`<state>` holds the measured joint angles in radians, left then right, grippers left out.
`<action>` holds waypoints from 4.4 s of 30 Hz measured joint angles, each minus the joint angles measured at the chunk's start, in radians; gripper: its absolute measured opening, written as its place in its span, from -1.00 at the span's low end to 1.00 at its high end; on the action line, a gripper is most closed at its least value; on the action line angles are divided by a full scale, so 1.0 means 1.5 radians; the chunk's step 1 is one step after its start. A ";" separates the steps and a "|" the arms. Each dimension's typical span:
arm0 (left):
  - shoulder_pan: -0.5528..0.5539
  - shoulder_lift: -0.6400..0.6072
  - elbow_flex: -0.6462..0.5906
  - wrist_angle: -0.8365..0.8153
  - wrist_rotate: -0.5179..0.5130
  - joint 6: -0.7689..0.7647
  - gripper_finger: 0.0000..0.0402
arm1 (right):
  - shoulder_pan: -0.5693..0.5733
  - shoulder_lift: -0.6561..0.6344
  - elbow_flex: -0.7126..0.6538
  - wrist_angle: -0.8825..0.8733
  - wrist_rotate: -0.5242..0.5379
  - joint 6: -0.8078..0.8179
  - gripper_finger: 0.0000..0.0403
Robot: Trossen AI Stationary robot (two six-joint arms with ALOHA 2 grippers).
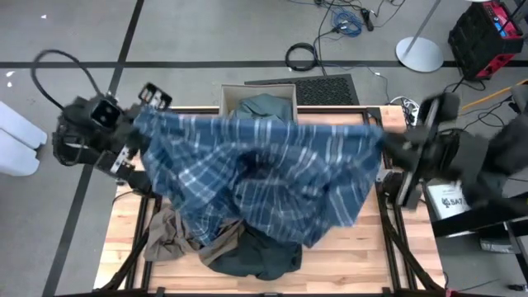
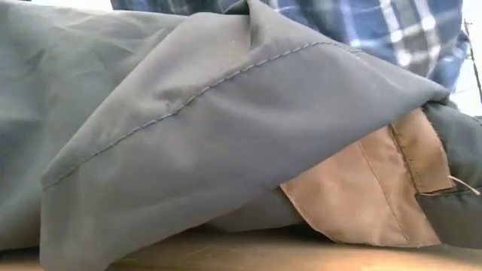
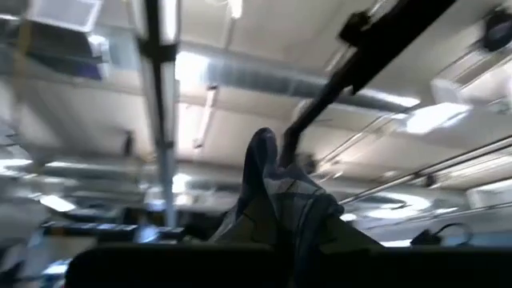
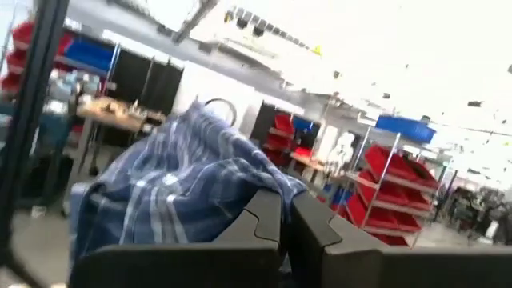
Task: Sort clothes
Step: Put the blue plaid shirt into the laundry bin
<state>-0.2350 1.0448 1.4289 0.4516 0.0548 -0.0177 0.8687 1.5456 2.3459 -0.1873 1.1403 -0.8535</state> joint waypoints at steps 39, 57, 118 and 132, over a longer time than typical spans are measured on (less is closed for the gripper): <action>-0.238 0.221 0.142 -0.419 0.077 -0.100 -0.99 | 0.135 0.173 0.000 -0.505 -0.243 0.846 -1.00; -0.180 0.254 0.142 -0.590 -0.264 0.036 -0.97 | 0.040 0.158 -0.004 -0.929 -0.104 1.176 -1.00; 0.064 0.269 -0.216 -0.394 -0.015 -0.106 0.01 | -0.258 -0.091 -1.148 -0.433 -0.765 1.675 0.07; 0.063 0.208 -0.210 -0.401 -0.014 -0.088 0.01 | -0.209 -0.056 -1.147 -0.389 -0.775 1.768 -0.51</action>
<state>-0.1402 1.3567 1.1137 -0.1495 0.0334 -0.1501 0.5547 1.4612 0.6254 -0.7703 -0.0229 1.7985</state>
